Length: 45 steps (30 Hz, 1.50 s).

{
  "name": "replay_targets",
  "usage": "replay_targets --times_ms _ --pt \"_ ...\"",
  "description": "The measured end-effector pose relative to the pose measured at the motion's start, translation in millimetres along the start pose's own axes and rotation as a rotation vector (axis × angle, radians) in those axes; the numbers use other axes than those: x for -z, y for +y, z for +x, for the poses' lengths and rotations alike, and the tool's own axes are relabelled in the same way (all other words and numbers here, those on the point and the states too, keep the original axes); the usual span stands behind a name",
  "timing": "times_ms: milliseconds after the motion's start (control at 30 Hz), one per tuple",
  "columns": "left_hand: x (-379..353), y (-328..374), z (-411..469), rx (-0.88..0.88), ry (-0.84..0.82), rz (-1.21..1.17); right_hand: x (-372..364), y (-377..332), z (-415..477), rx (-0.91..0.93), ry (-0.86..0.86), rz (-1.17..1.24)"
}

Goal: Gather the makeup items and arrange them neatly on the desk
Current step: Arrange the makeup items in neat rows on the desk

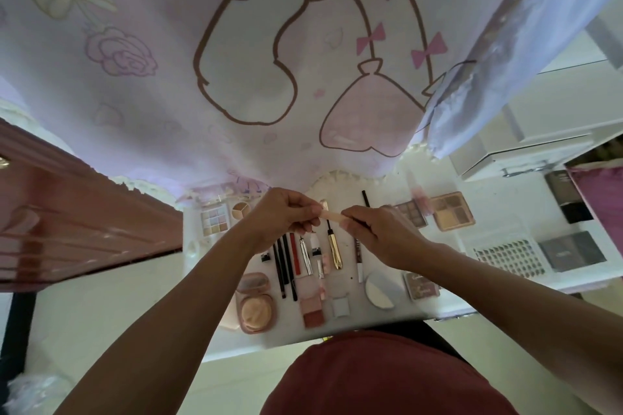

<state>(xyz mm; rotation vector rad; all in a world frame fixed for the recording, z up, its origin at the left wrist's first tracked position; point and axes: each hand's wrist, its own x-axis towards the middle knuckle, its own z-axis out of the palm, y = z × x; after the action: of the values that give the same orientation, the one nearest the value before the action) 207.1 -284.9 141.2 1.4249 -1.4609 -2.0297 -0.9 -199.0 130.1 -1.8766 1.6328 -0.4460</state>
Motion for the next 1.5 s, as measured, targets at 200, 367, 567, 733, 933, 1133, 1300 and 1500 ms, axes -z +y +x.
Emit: replay_targets --times_ms 200,367,567,733,933,1133,1300,1500 --pt "1 1 -5 -0.030 0.048 -0.025 2 -8 5 -0.014 -0.033 0.047" --pt "5 8 -6 -0.075 0.082 -0.019 4 -5 10 -0.199 -0.137 0.405" --pt "0 8 -2 -0.073 0.112 -0.018 16 -2 8 -0.131 -0.009 0.277" --pt "-1 10 -1 -0.080 0.127 -0.016 16 3 9 -0.184 0.025 0.366" --pt "0 10 -2 -0.062 0.121 -0.016 15 3 8 -0.245 -0.057 0.405" --pt "2 8 -4 -0.053 0.132 -0.035 15 1 9 -0.300 -0.092 0.554" --pt "3 6 -5 -0.045 0.136 -0.040 16 0 10 -0.321 -0.126 0.526" --pt "4 4 -6 -0.041 0.148 -0.049 17 -2 10 -0.343 -0.123 0.615"
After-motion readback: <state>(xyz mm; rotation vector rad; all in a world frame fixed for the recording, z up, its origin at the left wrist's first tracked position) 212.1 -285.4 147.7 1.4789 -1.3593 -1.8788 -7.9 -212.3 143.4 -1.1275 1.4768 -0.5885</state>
